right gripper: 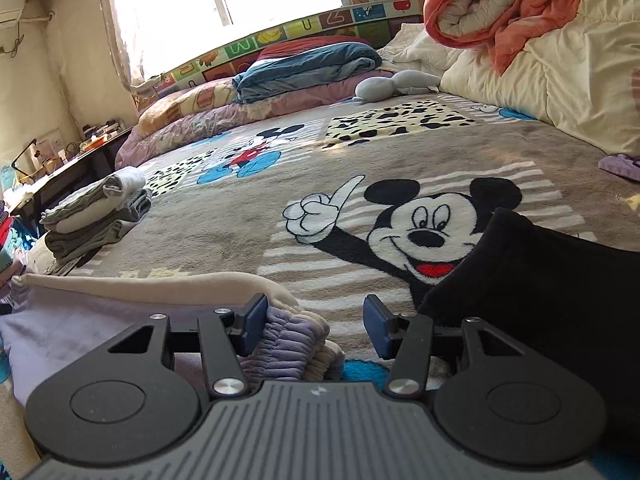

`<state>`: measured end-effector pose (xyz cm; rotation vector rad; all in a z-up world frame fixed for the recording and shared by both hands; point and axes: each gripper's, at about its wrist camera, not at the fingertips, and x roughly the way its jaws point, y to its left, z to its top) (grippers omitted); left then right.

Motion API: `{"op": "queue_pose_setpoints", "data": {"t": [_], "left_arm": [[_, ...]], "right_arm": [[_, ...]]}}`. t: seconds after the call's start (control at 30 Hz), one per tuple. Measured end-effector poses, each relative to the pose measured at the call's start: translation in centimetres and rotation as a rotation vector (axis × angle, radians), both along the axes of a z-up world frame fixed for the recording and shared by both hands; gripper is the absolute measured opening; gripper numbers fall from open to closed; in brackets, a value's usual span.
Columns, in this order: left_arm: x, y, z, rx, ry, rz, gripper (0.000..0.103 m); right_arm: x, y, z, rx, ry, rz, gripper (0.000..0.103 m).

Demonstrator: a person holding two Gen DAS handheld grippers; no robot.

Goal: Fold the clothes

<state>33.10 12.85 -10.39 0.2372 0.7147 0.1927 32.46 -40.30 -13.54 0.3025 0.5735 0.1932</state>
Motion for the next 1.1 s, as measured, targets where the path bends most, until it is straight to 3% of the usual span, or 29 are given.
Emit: {"op": "queue_pose_setpoints", "data": {"t": [0.07, 0.13, 0.27, 0.33, 0.4, 0.43, 0.53, 0.6, 0.67, 0.8, 0.83, 0.87, 0.93, 0.97, 1.1], "left_arm": [[-1.5, -2.8, 0.9, 0.13, -0.074, -0.034, 0.041], [-3.2, -6.2, 1.8, 0.155, -0.141, -0.085, 0.041], [-5.9, -13.3, 2.8, 0.03, -0.21, -0.245, 0.036], [-6.0, -17.5, 3.0, -0.11, -0.223, -0.321, 0.031], [-5.5, -21.2, 2.8, -0.258, -0.218, -0.367, 0.031], [-5.1, -23.3, 1.9, -0.28, -0.169, -0.403, 0.031], [-3.8, -29.5, -1.6, -0.309, 0.014, -0.52, 0.031], [-4.8, -31.8, -2.9, -0.208, 0.007, -0.533, 0.029], [-6.2, -32.2, -2.2, -0.182, -0.051, -0.541, 0.029], [-5.7, -31.5, -0.4, -0.289, -0.17, -0.479, 0.029], [-5.1, -31.6, -0.6, -0.313, -0.157, -0.48, 0.029], [-4.3, -32.3, -1.5, -0.307, -0.093, -0.501, 0.029], [-3.2, -33.9, -3.5, -0.241, 0.016, -0.535, 0.029], [-3.7, -34.2, -3.6, -0.206, -0.012, -0.529, 0.03], [-7.4, -33.4, -1.5, -0.255, -0.118, -0.535, 0.03]], "right_arm": [[-0.3, -0.7, 0.0, 0.057, -0.005, -0.007, 0.053], [-0.6, -1.4, 0.2, 0.096, -0.012, -0.015, 0.054], [-1.1, -3.2, 0.3, 0.211, -0.021, -0.029, 0.054], [-1.2, -3.3, 0.2, 0.236, -0.019, -0.01, 0.054], [-1.0, -3.0, 0.0, 0.241, -0.012, 0.018, 0.054], [-0.9, -2.7, 0.0, 0.235, -0.005, 0.032, 0.052], [-0.6, -1.8, -0.3, 0.162, 0.026, 0.058, 0.04], [-0.5, -1.4, -0.4, 0.06, 0.043, 0.048, 0.04], [-0.6, -1.5, -0.3, 0.023, 0.046, 0.038, 0.041], [-0.9, -2.0, 0.1, 0.068, -0.002, 0.042, 0.041], [-0.9, -2.2, 0.3, 0.09, -0.017, 0.044, 0.041], [-0.9, -2.4, 0.6, 0.113, -0.031, 0.05, 0.041], [-0.9, -2.5, 1.0, 0.127, -0.048, 0.068, 0.041], [-0.7, -2.2, 0.9, 0.112, -0.036, 0.086, 0.041], [0.0, -0.7, -0.6, -0.046, 0.052, 0.077, 0.044]]}}
